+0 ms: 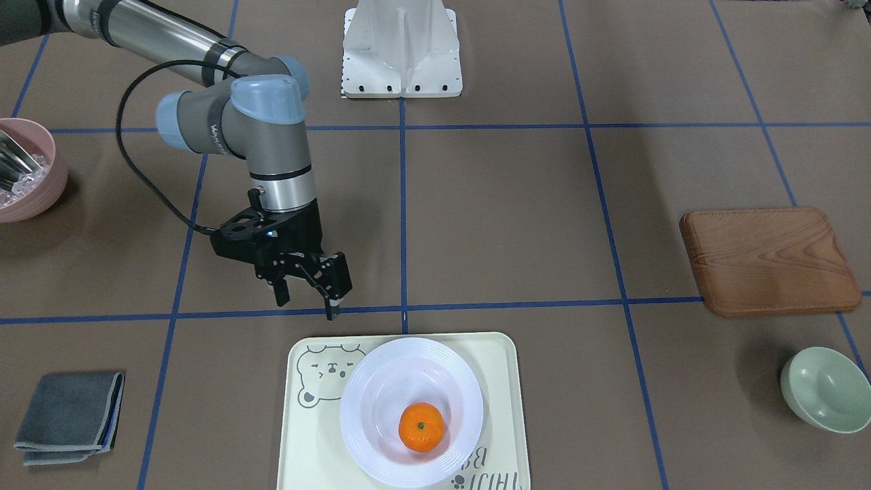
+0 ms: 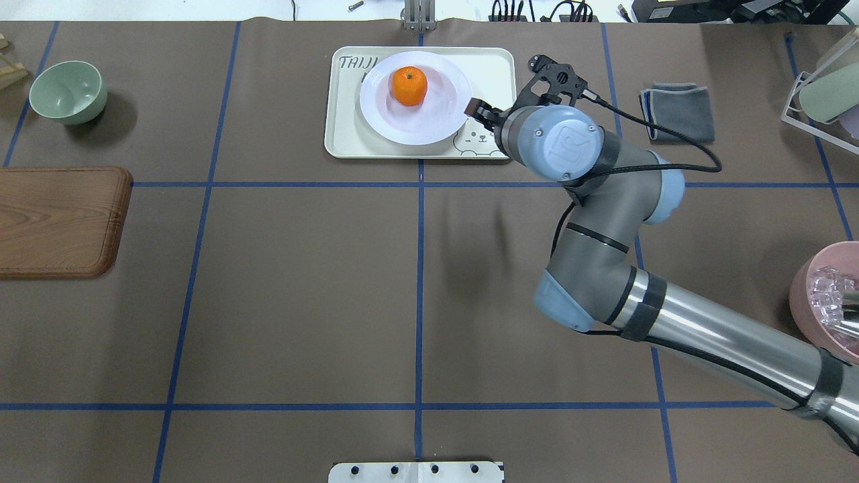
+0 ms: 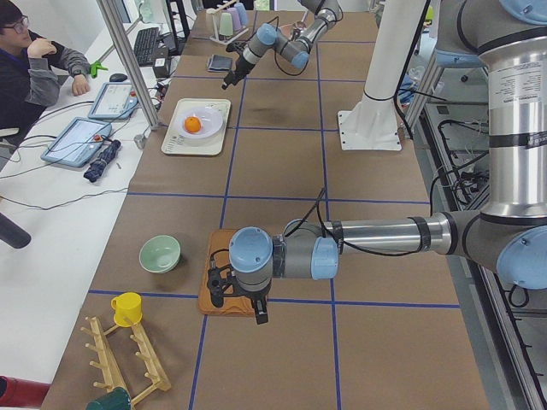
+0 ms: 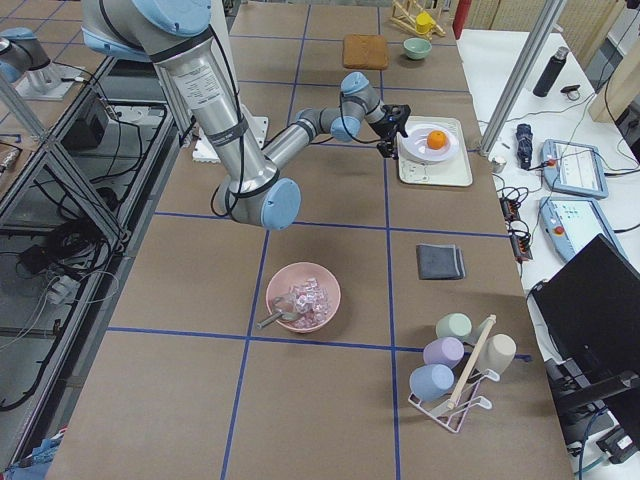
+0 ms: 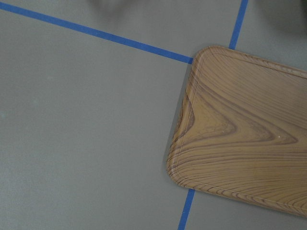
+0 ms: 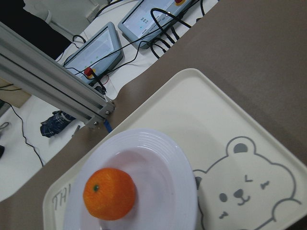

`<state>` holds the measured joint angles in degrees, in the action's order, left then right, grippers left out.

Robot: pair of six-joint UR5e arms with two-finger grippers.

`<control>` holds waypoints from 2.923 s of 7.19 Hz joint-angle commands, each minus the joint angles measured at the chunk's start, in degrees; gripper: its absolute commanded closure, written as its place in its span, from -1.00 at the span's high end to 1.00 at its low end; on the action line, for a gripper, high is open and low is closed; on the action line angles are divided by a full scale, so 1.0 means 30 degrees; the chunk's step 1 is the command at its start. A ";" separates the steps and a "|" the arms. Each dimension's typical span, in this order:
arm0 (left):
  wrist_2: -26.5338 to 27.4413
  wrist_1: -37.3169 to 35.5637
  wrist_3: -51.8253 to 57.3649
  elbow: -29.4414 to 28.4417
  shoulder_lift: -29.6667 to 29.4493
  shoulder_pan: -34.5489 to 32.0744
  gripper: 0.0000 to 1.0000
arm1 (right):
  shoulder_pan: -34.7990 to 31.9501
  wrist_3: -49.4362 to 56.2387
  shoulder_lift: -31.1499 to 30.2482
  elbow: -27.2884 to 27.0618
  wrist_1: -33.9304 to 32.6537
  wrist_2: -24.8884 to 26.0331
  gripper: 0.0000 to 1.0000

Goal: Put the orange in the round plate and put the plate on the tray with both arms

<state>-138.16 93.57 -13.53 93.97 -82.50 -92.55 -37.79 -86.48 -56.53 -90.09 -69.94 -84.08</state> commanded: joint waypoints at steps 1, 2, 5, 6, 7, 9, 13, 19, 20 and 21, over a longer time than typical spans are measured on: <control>0.0026 -0.0107 -0.0090 0.0314 -0.0011 0.0001 0.96 | -0.2535 0.8255 -0.3816 -0.1492 -0.0828 -0.4001 1.00; 0.0085 -0.0165 -0.0149 0.0519 -0.0127 0.0001 0.96 | -0.4492 1.2088 -0.5747 -0.2104 -0.0682 -0.6140 1.00; 0.0086 -0.0254 -0.0120 0.0667 -0.0157 0.0001 0.96 | -1.2078 2.3256 -1.1374 -0.2696 -0.0593 -1.2625 1.00; 0.0086 -0.0253 -0.0120 0.0696 -0.0099 0.0001 0.96 | -1.3811 2.5232 -1.2465 -0.2638 -0.0709 -1.3448 1.00; 0.0086 -0.0224 -0.0120 0.0668 -0.0099 0.0001 0.96 | -1.5075 2.6412 -1.3549 -0.2492 -0.0710 -1.4877 1.00; 0.0086 -0.0166 -0.0091 0.0638 -0.0099 0.0001 0.96 | -1.6666 2.8199 -1.5193 -0.2461 -0.0914 -1.6294 1.00; 0.0056 -0.0078 0.0143 0.0521 -0.0040 0.0001 0.96 | -1.6758 2.8445 -1.5522 -0.2462 -0.1824 -1.5773 1.00; -0.0178 -0.0019 0.0144 0.0462 0.0077 0.0001 0.96 | -1.6758 2.8416 -1.5523 -0.1763 -0.1648 -1.7176 1.00; -0.0178 -0.0019 0.0144 0.0491 0.0077 0.0001 0.96 | -1.6758 2.8474 -1.5552 -0.1961 -0.1561 -1.7206 1.00; -0.0178 -0.0019 0.0144 0.0463 0.0077 0.0001 0.96 | -1.6758 2.8503 -1.5436 -0.2137 -0.1531 -1.7206 1.00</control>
<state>-138.69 93.52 -13.10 95.39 -82.27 -92.55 -88.07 -1.10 -103.08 -96.09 -74.70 -135.52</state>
